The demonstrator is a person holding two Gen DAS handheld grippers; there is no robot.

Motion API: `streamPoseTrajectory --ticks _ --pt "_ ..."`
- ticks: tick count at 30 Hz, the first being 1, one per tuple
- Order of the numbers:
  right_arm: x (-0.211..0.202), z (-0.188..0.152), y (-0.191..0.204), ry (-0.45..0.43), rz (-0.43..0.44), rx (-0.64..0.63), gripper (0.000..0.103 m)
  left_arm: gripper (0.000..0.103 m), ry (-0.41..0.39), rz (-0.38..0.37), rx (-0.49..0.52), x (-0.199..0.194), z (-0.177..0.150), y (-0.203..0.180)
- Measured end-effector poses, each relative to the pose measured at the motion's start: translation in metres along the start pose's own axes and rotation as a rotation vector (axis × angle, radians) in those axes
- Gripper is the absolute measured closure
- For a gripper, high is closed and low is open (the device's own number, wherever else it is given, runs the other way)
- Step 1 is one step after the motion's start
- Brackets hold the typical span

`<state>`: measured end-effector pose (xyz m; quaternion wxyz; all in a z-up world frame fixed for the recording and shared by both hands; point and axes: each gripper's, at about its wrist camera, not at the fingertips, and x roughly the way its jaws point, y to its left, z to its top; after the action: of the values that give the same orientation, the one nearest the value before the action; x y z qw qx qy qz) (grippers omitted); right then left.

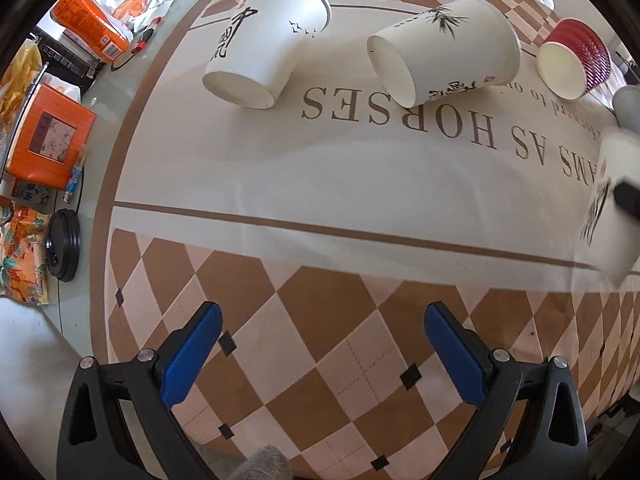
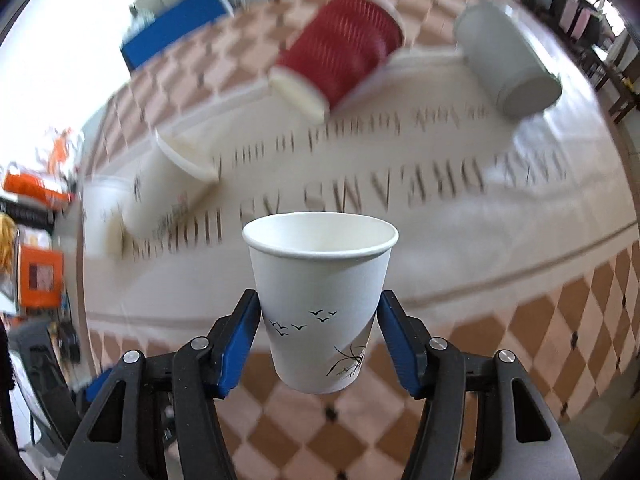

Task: Flip cup upright
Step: 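Lower the cup rim-up onto the tablecloth with the right tool and open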

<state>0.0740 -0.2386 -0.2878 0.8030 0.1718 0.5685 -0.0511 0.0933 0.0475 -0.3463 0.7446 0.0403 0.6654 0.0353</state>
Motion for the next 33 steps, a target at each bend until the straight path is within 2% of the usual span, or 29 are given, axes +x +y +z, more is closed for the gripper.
streamPoseTrajectory --ticks 5,8,11,16,19,26,33 --pt "0.003 0.011 0.01 -0.214 -0.032 -0.057 0.041 0.0 -0.002 0.005 0.006 0.012 0.006 -0.003" --pt "0.011 0.006 0.019 -0.307 -0.064 -0.105 0.041 0.0 -0.006 0.012 0.018 0.017 0.009 -0.005" --pt "0.011 0.0 0.025 -0.356 -0.095 -0.137 0.041 0.0 -0.011 0.007 0.02 0.018 0.008 -0.005" --pt "0.005 -0.016 0.028 -0.361 -0.102 -0.17 0.039 0.0 -0.023 0.003 0.018 0.022 0.008 0.008" --pt "0.007 -0.025 0.032 -0.331 -0.115 -0.205 0.039 0.0 -0.038 -0.006 0.019 0.018 0.0 0.011" --pt "0.006 -0.042 0.032 -0.288 -0.109 -0.218 0.02 0.0 -0.095 -0.013 0.018 0.007 -0.009 0.015" --pt "-0.018 -0.06 0.029 -0.287 -0.128 -0.223 0.01 0.0 -0.172 0.013 0.048 -0.026 -0.022 0.015"
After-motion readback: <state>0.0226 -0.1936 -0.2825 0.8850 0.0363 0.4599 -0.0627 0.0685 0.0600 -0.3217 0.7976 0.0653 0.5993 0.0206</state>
